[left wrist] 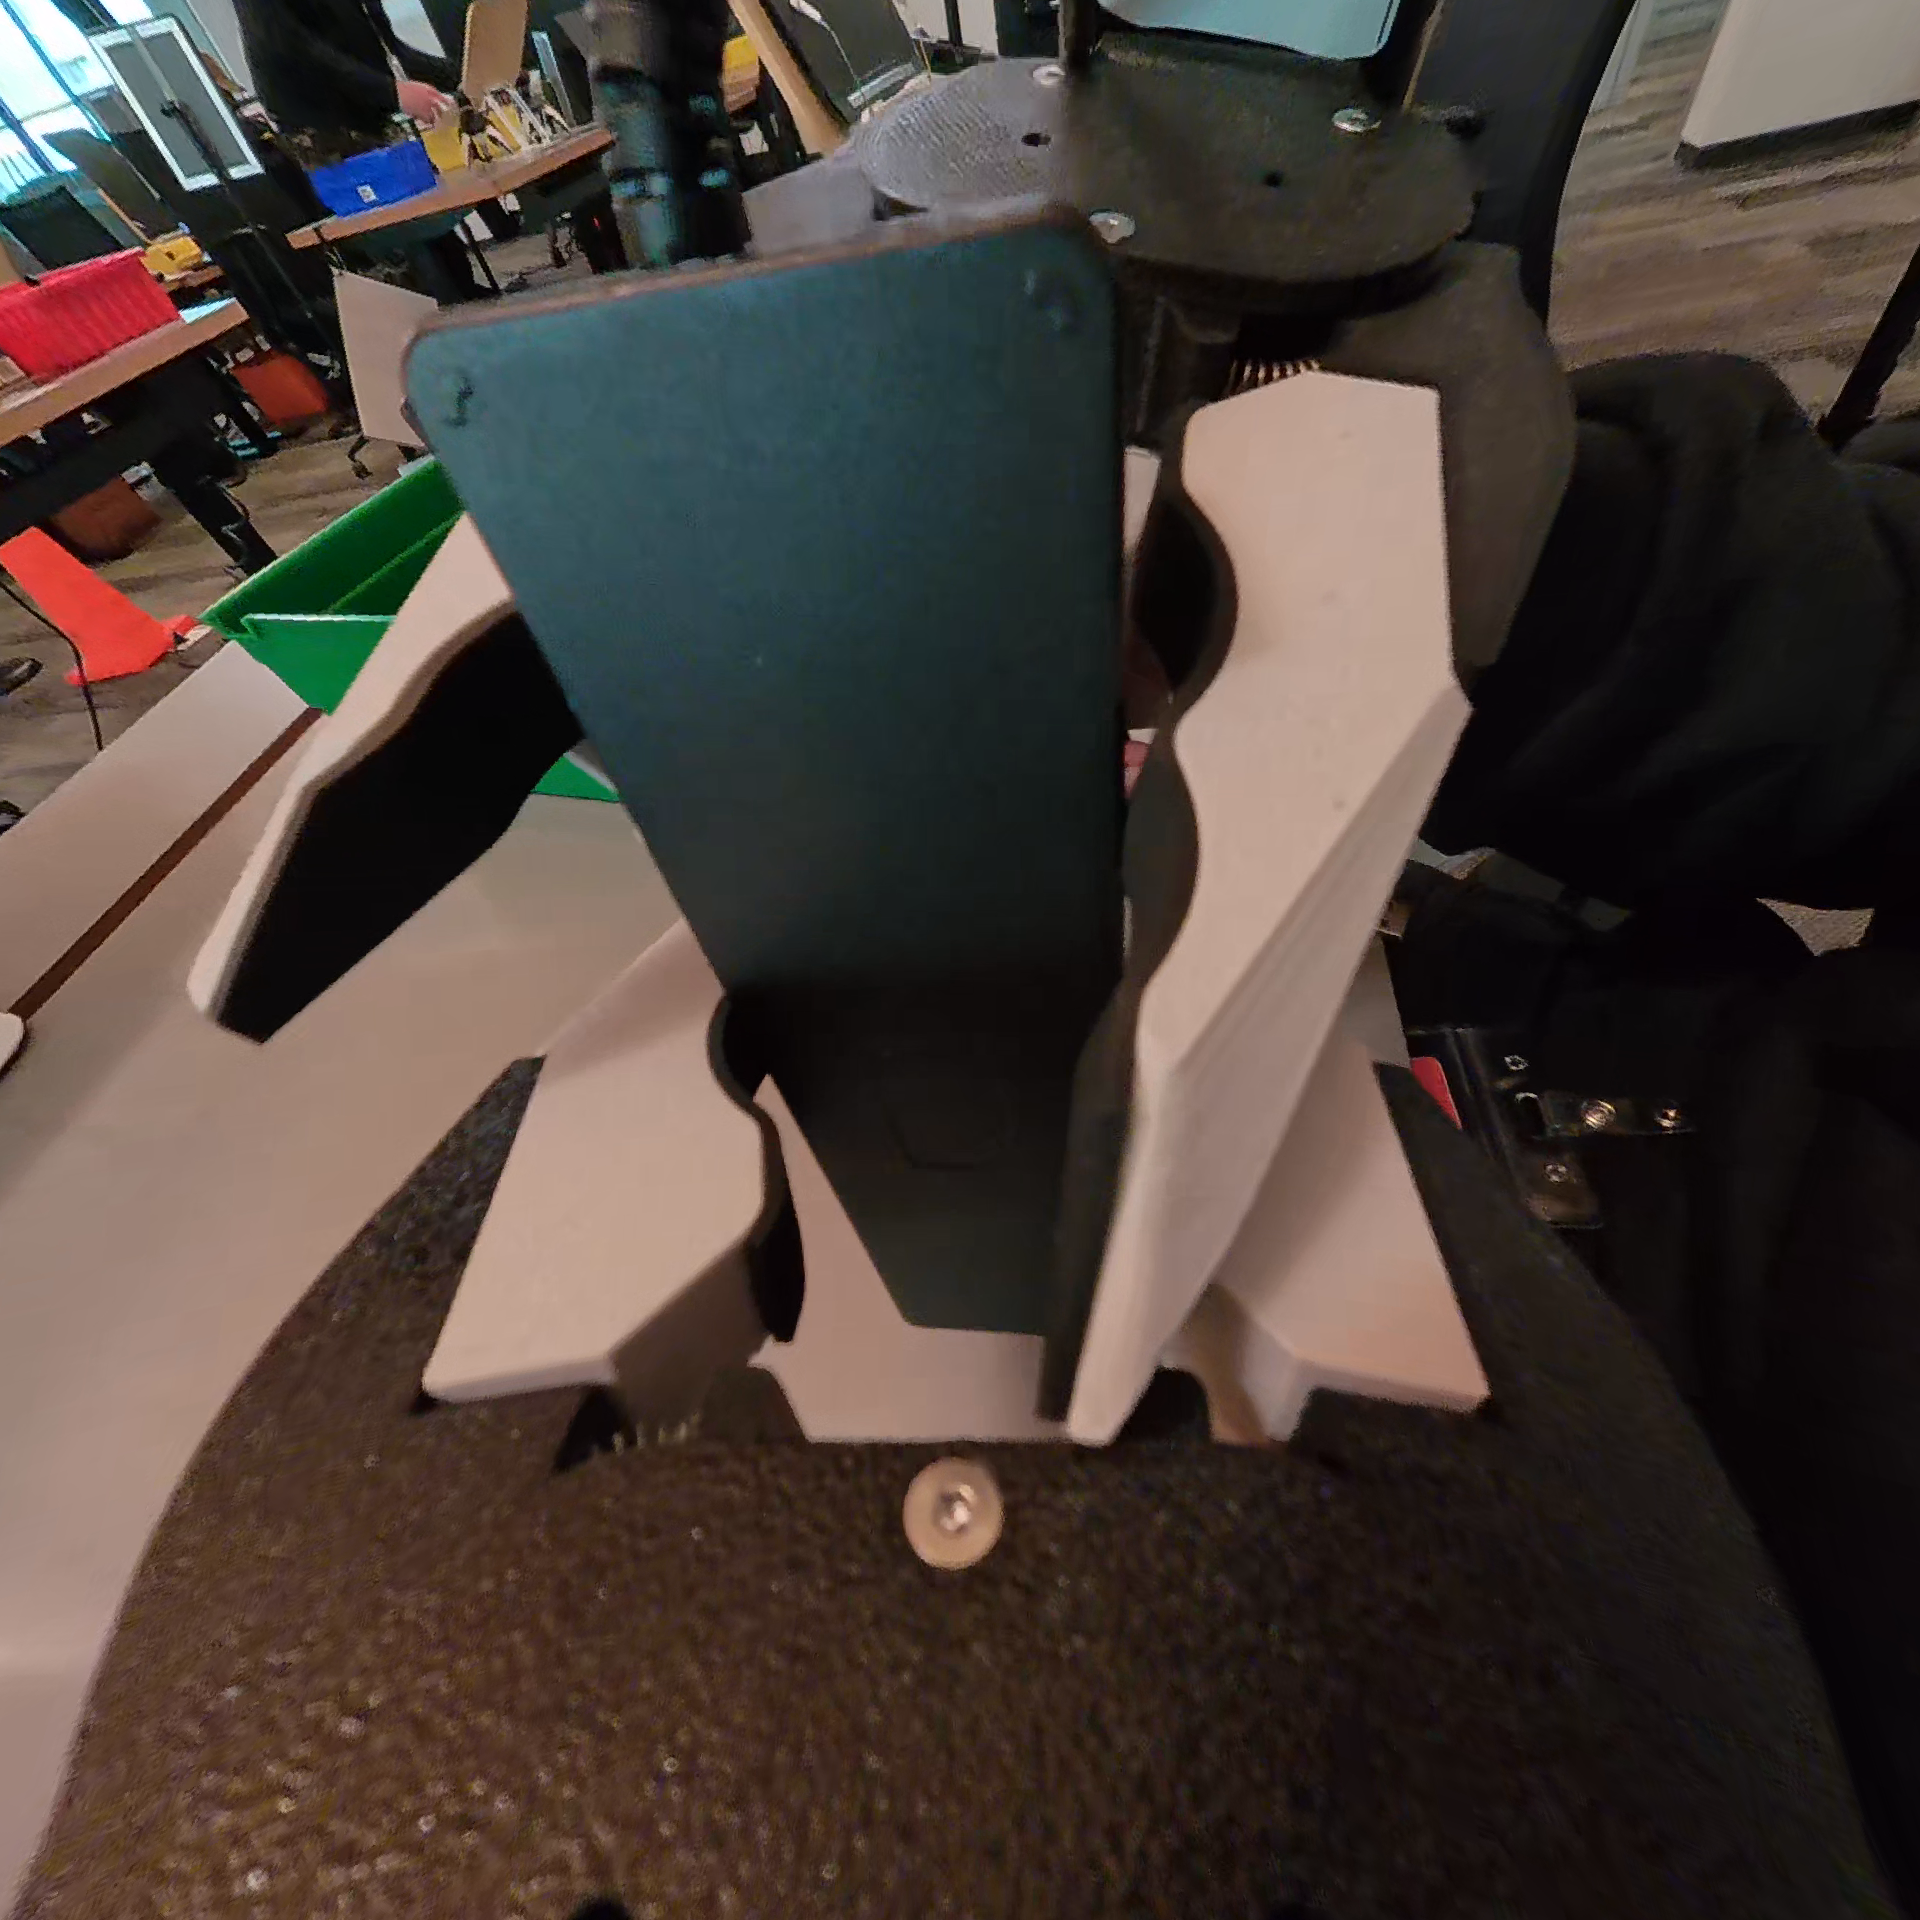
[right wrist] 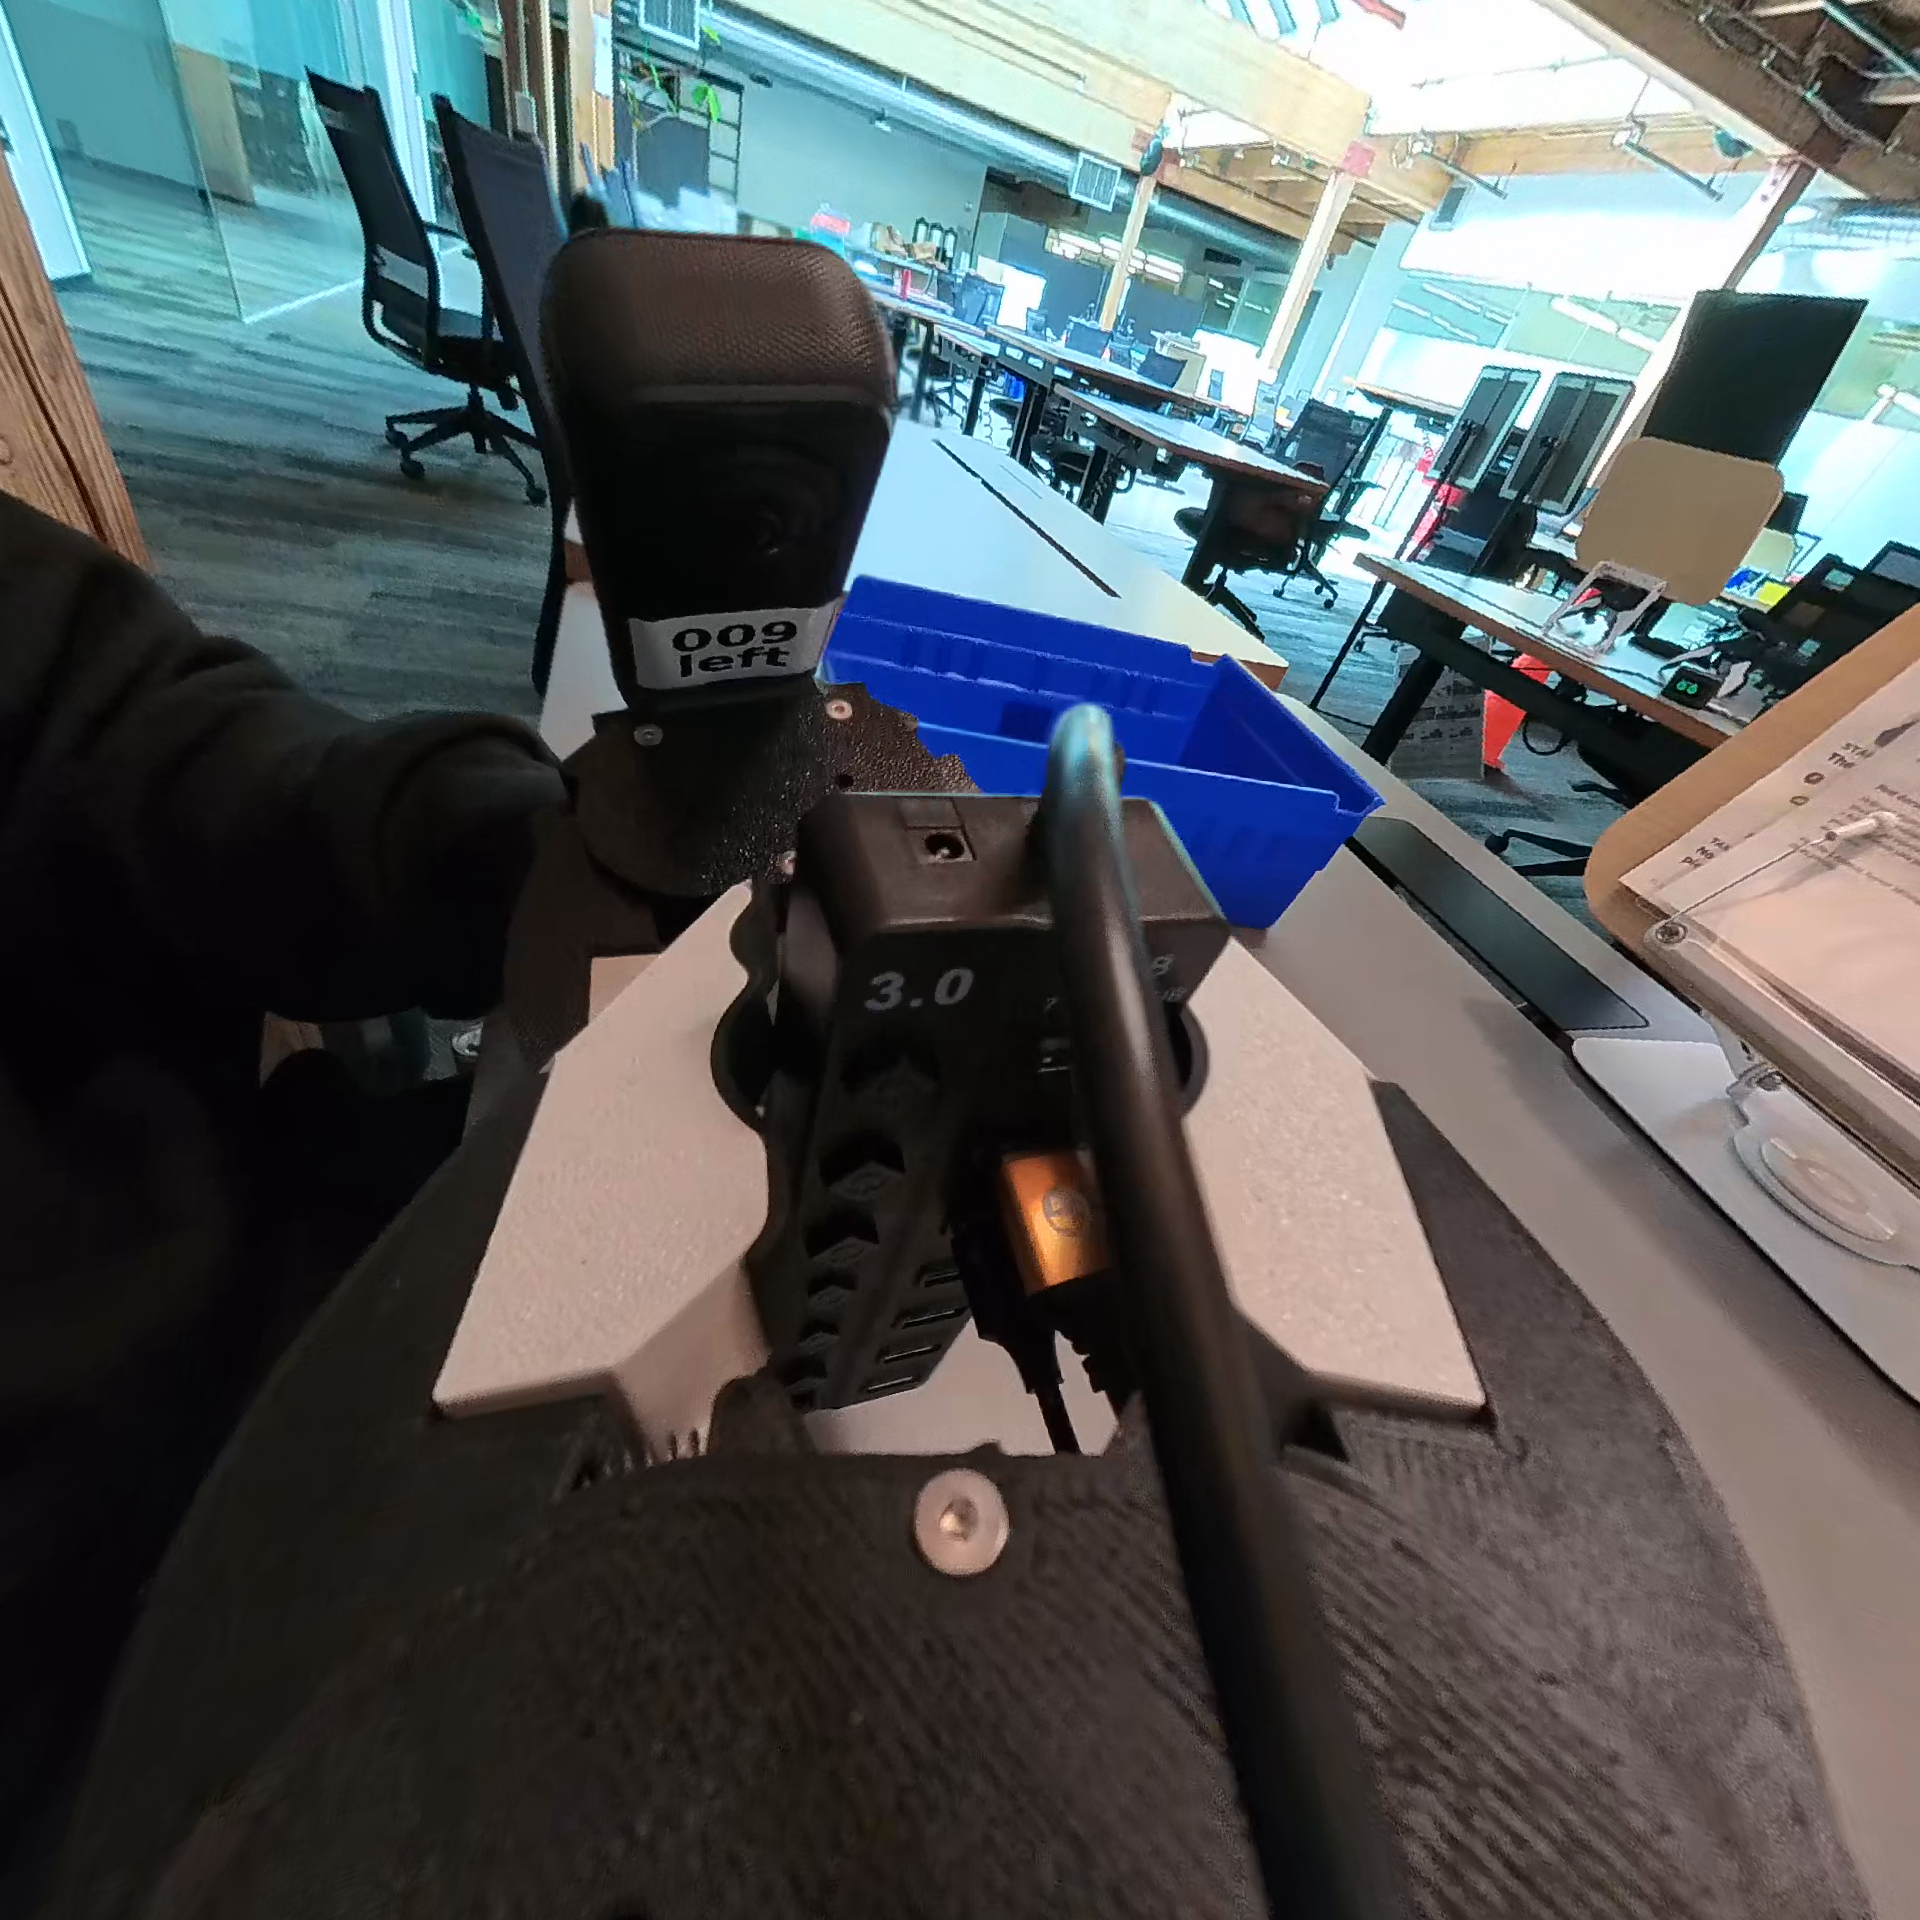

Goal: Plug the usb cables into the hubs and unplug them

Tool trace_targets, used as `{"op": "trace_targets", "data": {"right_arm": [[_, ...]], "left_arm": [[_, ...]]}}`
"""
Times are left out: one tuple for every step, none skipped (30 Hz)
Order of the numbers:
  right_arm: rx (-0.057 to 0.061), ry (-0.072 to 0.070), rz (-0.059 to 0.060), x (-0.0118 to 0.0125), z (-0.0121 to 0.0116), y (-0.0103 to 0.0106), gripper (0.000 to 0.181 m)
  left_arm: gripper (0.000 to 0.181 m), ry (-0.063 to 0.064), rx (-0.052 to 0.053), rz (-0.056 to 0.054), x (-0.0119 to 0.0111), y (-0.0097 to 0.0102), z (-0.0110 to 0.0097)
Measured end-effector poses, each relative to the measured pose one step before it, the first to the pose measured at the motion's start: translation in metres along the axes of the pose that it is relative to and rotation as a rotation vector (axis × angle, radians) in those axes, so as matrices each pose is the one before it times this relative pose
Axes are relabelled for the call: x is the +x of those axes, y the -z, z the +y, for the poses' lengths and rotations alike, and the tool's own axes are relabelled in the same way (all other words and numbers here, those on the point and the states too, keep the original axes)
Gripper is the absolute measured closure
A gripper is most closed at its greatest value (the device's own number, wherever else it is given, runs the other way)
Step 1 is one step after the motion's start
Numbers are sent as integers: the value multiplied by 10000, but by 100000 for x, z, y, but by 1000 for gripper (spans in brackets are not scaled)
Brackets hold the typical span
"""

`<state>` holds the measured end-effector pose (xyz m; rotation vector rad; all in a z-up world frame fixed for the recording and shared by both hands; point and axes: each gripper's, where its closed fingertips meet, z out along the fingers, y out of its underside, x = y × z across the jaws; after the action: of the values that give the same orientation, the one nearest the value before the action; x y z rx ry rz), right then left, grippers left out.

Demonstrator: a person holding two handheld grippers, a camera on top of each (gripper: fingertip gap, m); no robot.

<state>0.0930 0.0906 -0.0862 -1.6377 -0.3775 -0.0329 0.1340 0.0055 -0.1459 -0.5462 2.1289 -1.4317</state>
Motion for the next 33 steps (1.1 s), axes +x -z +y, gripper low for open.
{"op": "trace_targets", "data": {"right_arm": [[-69, 40, -24, -9, 179, -39, 109], [10, -15, -77, -89, 52, -35, 109], [-53, -18, 23, 54, 140, -10, 109], [-9, -2, 41, 77, 68, -13, 109], [5, 26, 43, 69, 40, -19, 109], [7, 55, 41, 51, -1, -6, 109], [-6, 7, 72, 73, -8, 29, 108], [-55, -30, 160, 224, 50, 26, 107], [-124, -63, 170, 254, 167, -10, 105], [-107, -88, 126, 184, 185, -36, 105], [-103, -78, 199, 265, 168, -53, 104], [-99, -17, 374, 488, 124, -54, 104], [-104, 10, 409, 470, 101, -103, 105], [-126, 18, 352, 330, 81, -165, 105], [-160, 83, 336, 265, 76, -159, 103], [-153, 104, 216, 89, 15, -90, 101], [-122, 35, 31, -116, -51, -24, 98], [16, 99, -82, -219, -227, 82, 94], [95, 102, -205, -340, -234, 119, 89], [96, 97, -196, -293, -103, 142, 90], [34, 41, -95, -86, 38, 126, 90], [-45, -78, -223, -256, 109, 104, 91], [-67, -84, -491, -588, 91, 207, 96], [45, -109, -314, -303, -77, 339, 102], [68, -138, -68, 105, -108, 408, 104], [-36, -309, -27, 228, 49, 403, 106], [-185, -549, -244, -69, 256, 305, 103], [-227, -636, -382, -349, 343, 157, 92], [-213, -540, -405, -504, 317, 24, 85], [-56, -257, -176, -321, 13, -108, 79], [176, -39, 156, -14, -414, -161, 74], [88, 97, 15, -348, -312, -228, 77], [-128, 131, -62, -517, -51, -297, 79]], "left_arm": [[112, 30, 47, 94, 79, -64, 99], [112, 55, 46, 152, 157, -67, 80], [112, 28, -22, 64, 5, -51, 113], [112, 25, 4, 40, -19, -34, 54], [112, -21, 24, -15, -55, -29, 19], [112, -13, 69, 8, -7, -26, -13], [113, 72, 118, 65, 32, -40, -58], [113, 156, 91, 61, -20, -67, 2], [113, 126, 61, 61, -40, -66, 65], [113, 116, 80, 96, -10, -48, 77], [113, 142, 65, 32, -135, -12, 77], [112, 159, 50, -49, -313, 40, 82], [112, 86, 34, -72, -371, 118, 74], [113, 40, 16, -15, -261, 145, 74], [112, 4, 7, 85, -43, 130, 71], [112, -53, 32, 199, 247, 90, -16], [112, -123, 131, 175, 341, 73, -174], [113, -68, 136, 281, 519, -1, -224], [113, -10, -4, 265, 483, -68, -64], [113, -35, -51, 37, 141, -99, 30], [113, -27, -30, 85, 153, -74, 65], [116, 42, -34, 266, 329, 5, 150], [120, 69, -87, 367, 406, 111, 296], [117, -2, -70, 70, -28, 195, 259], [118, -92, 33, -486, -807, 285, 34], [118, -149, 18, -630, -1033, 330, -59], [118, -47, -140, -318, -689, 331, 78], [118, 48, -127, -360, -812, 381, 79], [118, 96, 53, -422, -997, 492, -63], [118, 117, 170, -216, -822, 572, -108], [118, 202, 221, -271, -979, 601, -81], [118, 342, 324, -380, -1256, 691, -166], [118, 463, 363, -176, -1097, 712, -189]]}}
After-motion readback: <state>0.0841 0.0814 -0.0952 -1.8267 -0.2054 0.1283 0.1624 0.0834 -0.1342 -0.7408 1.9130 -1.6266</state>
